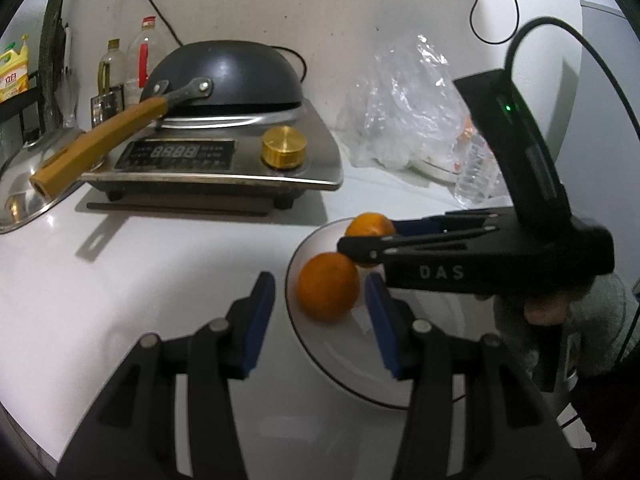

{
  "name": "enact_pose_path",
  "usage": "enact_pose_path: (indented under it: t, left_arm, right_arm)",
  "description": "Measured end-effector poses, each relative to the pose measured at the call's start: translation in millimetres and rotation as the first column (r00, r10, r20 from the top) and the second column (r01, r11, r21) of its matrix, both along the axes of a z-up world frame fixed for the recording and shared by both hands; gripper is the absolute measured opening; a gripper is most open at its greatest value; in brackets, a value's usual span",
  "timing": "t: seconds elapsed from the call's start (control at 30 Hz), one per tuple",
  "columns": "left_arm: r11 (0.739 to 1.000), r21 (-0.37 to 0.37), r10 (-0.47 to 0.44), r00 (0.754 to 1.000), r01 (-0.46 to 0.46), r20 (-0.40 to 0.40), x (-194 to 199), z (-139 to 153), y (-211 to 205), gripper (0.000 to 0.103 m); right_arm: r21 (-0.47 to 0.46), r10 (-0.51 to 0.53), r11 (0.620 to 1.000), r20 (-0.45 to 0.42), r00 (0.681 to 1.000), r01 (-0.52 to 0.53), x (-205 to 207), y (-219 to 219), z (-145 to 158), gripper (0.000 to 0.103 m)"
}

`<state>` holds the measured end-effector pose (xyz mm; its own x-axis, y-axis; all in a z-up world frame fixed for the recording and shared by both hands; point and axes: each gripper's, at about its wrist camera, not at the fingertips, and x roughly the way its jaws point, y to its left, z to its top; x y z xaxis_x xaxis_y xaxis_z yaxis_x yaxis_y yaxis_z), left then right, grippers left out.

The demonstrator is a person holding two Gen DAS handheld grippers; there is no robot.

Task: Organize fruits
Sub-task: 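Lower the orange beside the other one and open the right gripper, then move both open grippers back to the fruit on the bag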

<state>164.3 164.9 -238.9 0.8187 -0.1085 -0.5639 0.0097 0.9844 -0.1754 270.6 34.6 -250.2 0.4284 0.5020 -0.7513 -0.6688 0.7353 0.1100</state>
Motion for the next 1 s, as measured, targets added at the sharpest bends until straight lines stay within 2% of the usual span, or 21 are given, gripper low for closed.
enact_pose_path:
  t: [0.43, 1.0]
  left_arm:
    - [1.000, 0.016, 0.007, 1.000, -0.007, 0.007, -15, 10, -7, 0.049]
    - [1.000, 0.019, 0.009, 1.000, -0.009, 0.022, -37, 28, -34, 0.049]
  right_arm:
    - [0.032, -0.014, 0.999, 0.017, 1.000, 0.013, -10, -9, 13, 0.052]
    - [0.047, -0.067, 0.997, 0.082, 0.994, 0.063, -54, -57, 43, 0.052]
